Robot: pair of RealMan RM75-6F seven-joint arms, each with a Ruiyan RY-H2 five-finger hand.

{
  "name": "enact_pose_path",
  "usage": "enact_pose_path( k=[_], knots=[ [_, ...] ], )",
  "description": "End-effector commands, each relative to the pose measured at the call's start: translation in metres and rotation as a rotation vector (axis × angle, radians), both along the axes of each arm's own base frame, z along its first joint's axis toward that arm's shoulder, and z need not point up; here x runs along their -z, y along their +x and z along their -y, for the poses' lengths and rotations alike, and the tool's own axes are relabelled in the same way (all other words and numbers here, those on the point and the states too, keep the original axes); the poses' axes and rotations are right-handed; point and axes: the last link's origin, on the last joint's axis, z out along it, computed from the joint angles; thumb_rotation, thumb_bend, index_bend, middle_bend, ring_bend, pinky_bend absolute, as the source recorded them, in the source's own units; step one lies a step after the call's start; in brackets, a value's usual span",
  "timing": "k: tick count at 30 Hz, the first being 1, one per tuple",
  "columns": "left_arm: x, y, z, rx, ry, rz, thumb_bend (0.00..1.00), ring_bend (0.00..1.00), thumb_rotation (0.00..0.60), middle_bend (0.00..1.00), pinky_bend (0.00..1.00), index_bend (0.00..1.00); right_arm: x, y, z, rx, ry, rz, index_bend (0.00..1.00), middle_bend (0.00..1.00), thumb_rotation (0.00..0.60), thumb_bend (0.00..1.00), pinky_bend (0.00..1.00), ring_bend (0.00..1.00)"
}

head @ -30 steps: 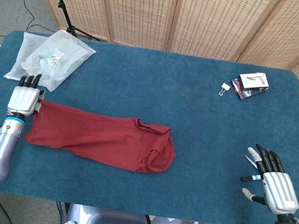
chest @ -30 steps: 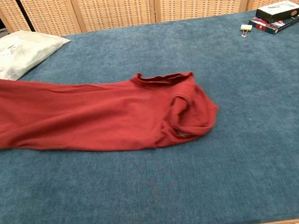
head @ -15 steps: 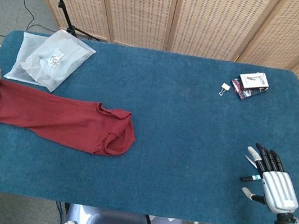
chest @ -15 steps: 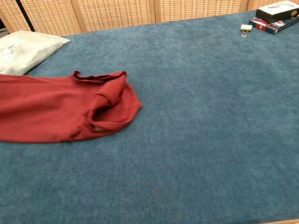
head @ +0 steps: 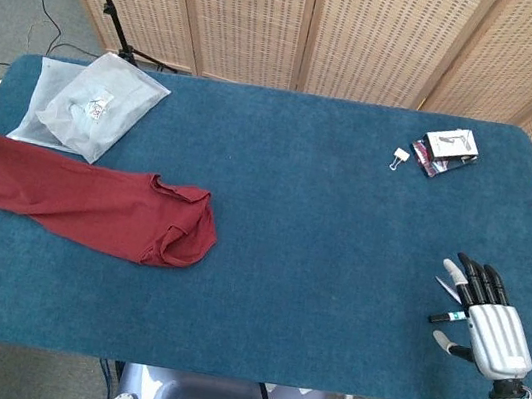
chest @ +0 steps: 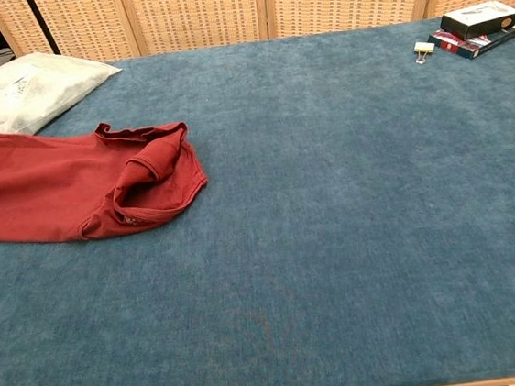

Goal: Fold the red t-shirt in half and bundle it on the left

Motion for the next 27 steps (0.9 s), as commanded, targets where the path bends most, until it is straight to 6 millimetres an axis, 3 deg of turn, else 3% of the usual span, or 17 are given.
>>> enact_pose_path(
  k=[1,13,27],
  knots=[
    [0.005,0.010,0.005,0.043,-0.025,0.066,0.58,0.00,0.600,0.00,0.00,0.86,0.000,0.000,0.000,0.000,-0.003,-0.001,0.00,0.00,0.600,0.00,0.00,0.00],
    [0.027,0.067,0.022,0.222,-0.085,0.227,0.58,0.00,0.600,0.00,0.00,0.86,-0.001,0.001,-0.002,-0.004,-0.004,0.002,0.00,0.00,0.600,0.00,0.00,0.00],
    [0.087,0.142,0.026,0.409,-0.149,0.293,0.58,0.00,0.600,0.00,0.00,0.86,-0.005,0.001,-0.002,-0.007,-0.003,0.017,0.00,0.00,0.600,0.00,0.00,0.00]
  ],
)
